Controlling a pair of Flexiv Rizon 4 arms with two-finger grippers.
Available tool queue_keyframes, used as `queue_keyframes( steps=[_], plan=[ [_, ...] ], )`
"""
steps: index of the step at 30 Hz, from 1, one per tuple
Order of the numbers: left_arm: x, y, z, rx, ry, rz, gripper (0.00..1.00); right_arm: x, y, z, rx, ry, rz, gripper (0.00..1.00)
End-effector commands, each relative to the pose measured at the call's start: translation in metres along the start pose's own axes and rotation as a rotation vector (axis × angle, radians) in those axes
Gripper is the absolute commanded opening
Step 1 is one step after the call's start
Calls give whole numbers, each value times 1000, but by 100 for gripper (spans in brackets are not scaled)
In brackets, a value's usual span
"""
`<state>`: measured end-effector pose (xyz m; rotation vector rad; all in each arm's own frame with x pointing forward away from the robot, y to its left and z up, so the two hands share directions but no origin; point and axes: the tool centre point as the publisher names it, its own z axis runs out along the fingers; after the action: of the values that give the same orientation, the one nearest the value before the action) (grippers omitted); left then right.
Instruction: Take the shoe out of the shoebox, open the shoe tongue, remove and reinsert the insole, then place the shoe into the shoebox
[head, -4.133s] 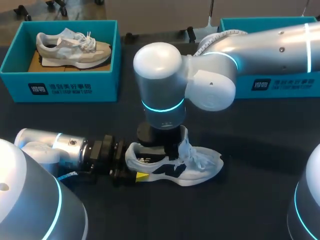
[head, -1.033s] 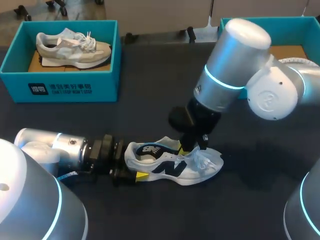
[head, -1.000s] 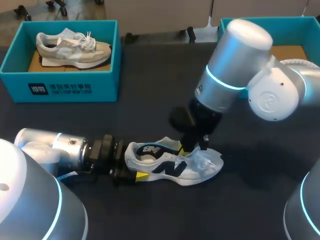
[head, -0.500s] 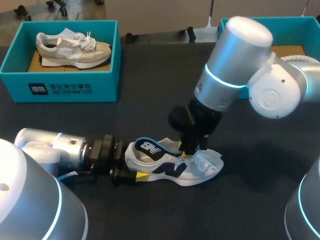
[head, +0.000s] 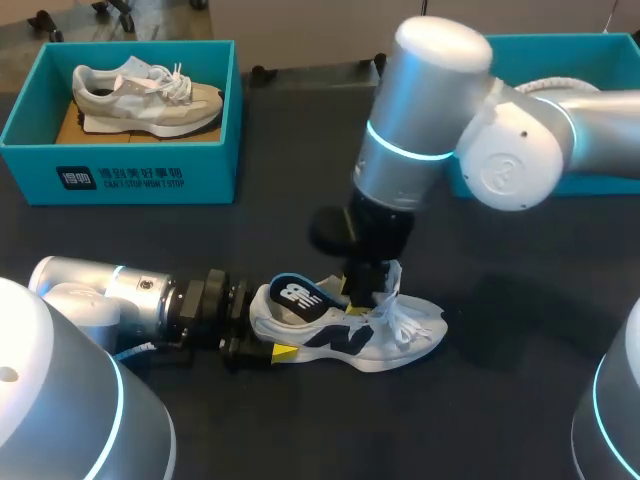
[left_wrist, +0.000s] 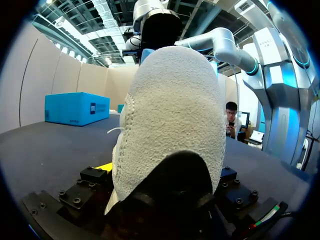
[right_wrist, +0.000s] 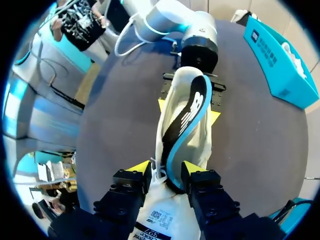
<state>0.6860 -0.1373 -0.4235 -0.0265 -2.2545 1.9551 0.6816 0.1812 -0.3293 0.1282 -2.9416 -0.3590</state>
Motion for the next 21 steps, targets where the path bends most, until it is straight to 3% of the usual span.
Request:
queue_keyframes(
  steps=[1,5,21],
  plan=[
    [0,2,-1,0,-1,0,0,-1,14,4,82,10,38,39],
    [0,2,-1,0,-1,0,0,0,22,3,78,24,57,42],
    [0,2,-1,0,-1,0,0,1,27,7,45,44,262,35]
  ],
)
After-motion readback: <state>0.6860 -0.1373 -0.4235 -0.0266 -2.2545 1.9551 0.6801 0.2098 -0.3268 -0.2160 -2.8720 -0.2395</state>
